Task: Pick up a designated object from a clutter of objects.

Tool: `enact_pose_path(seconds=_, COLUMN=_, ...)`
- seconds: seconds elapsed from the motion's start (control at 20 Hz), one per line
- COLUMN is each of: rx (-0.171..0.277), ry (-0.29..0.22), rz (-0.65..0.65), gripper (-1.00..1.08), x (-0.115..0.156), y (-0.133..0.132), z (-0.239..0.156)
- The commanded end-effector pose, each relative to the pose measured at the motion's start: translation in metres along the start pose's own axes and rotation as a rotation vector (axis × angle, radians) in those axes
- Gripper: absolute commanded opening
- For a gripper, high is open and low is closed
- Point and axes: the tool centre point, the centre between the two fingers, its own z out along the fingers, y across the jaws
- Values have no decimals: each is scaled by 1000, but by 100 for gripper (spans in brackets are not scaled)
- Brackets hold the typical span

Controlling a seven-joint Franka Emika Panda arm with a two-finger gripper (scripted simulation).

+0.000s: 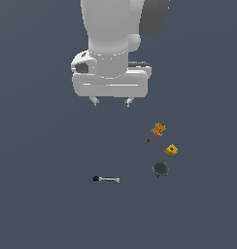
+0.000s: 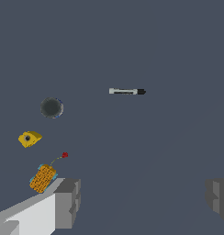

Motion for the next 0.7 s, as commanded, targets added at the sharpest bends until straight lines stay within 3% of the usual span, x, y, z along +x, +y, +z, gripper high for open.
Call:
enact_pose_path(seconds=0.0, rx=0, ry=0, rz=0, gripper=100, x=0, y=0, z=0)
enact_pose_path(seconds=0.65, rx=-16, ry=24, rz=-56, gripper=100, x=3, y=-7, z=-4)
